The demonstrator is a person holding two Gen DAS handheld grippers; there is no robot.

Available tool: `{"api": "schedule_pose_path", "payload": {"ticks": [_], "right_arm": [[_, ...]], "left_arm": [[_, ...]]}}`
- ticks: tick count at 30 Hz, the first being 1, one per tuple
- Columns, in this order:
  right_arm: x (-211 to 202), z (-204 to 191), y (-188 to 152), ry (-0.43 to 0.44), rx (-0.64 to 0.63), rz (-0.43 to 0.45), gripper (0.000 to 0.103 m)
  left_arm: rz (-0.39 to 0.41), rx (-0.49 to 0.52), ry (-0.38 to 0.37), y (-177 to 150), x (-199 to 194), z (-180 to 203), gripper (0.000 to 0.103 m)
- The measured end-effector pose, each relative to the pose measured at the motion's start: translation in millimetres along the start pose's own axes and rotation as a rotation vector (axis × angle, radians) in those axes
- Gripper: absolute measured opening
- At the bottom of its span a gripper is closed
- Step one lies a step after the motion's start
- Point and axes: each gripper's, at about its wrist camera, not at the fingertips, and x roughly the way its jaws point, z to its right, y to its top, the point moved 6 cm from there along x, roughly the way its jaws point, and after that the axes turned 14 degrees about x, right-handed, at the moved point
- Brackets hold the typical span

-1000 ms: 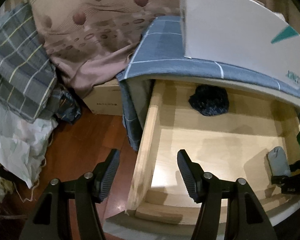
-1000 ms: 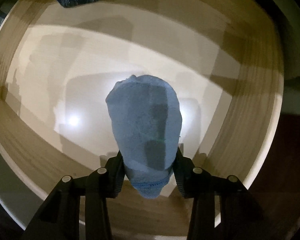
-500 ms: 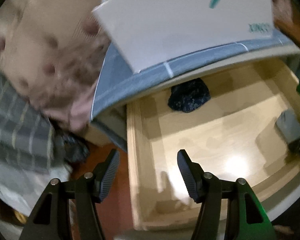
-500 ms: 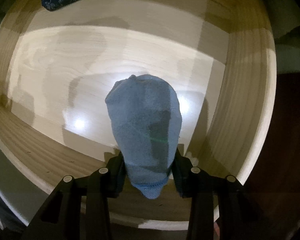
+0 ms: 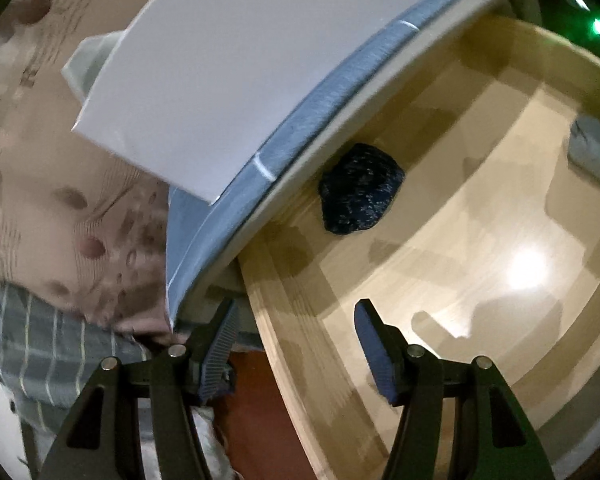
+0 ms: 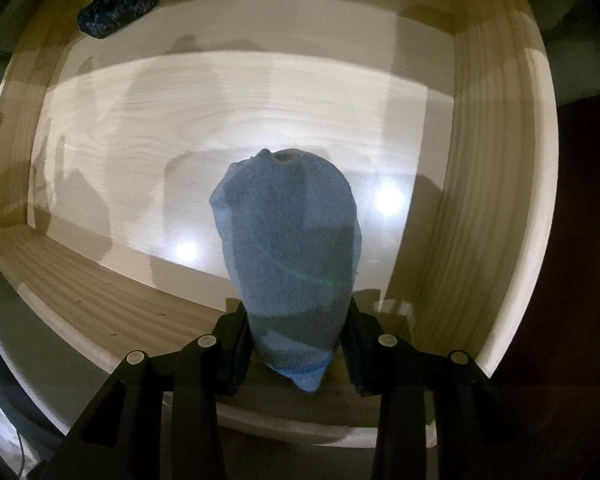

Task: Take underwear out of drawer
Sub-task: 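Grasp the dark blue floral garment with the left tool while the right holds the sock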

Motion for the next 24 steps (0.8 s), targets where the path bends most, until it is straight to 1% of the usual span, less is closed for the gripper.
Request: {"api": "schedule_pose_path", "payload": {"ticks": [2, 3, 4, 5, 6, 8, 10, 13, 15, 17, 20, 21, 23, 24], "right_arm": [[-2.9, 0.4, 1.3, 0.006, 0.006, 0.006, 0.034], [-5.9, 7.0, -2.5, 0.008, 0.007, 0.010, 0.034], [-14.0, 30.6, -5.9, 0.011, 0.010, 0.014, 0.034], [-14.6, 31.9, -5.4, 0.016, 0.018, 0.020, 0.034], [-16.1, 49.7, -16.3, 0.021, 0.021, 0.025, 0.034], [-13.1, 53.1, -19.6, 0.030, 0.031, 0.037, 0.034], [2.9, 54.4, -26.1, 0.038, 0.042, 0.048, 0.034], [4.1, 60.1, -29.2, 0.047, 0.052, 0.065, 0.034], [6.0, 64.0, -43.0, 0.048, 0.057, 0.072, 0.034], [5.7, 66.4, -46.0, 0.045, 0.062, 0.077, 0.034], [3.7, 63.3, -41.1, 0.035, 0.066, 0.080, 0.033], [6.9, 57.2, -52.5, 0.029, 0.068, 0.083, 0.033], [9.5, 52.0, -54.7, 0.027, 0.072, 0.085, 0.033], [10.5, 51.1, -56.2, 0.027, 0.073, 0.086, 0.034]], "left_arm": [[0.005, 0.034, 0.013, 2.3, 3.3, 1.4, 0.061], [0.010, 0.056, 0.021, 3.7, 6.4, 1.9, 0.061], [0.012, 0.070, 0.021, 4.7, 8.2, 3.0, 0.061], [0.013, 0.087, 0.023, 5.8, 10.7, 3.9, 0.061], [0.014, 0.102, 0.031, 6.8, 12.3, 4.5, 0.061], [0.015, 0.138, 0.054, 8.9, 16.9, 6.1, 0.061], [0.012, 0.166, 0.051, 9.9, 20.8, 8.8, 0.061], [0.009, 0.213, 0.059, 10.6, 25.7, 13.1, 0.061], [0.011, 0.255, 0.081, 10.0, 29.0, 17.3, 0.061], [0.013, 0.289, 0.078, 8.6, 31.6, 22.5, 0.061], [0.012, 0.335, 0.084, 7.1, 35.5, 28.4, 0.061], [0.012, 0.351, 0.093, 6.8, 37.0, 30.1, 0.061], [0.021, 0.375, 0.138, 6.7, 40.1, 30.6, 0.061], [0.021, 0.384, 0.146, 6.6, 41.3, 30.9, 0.061]]}}
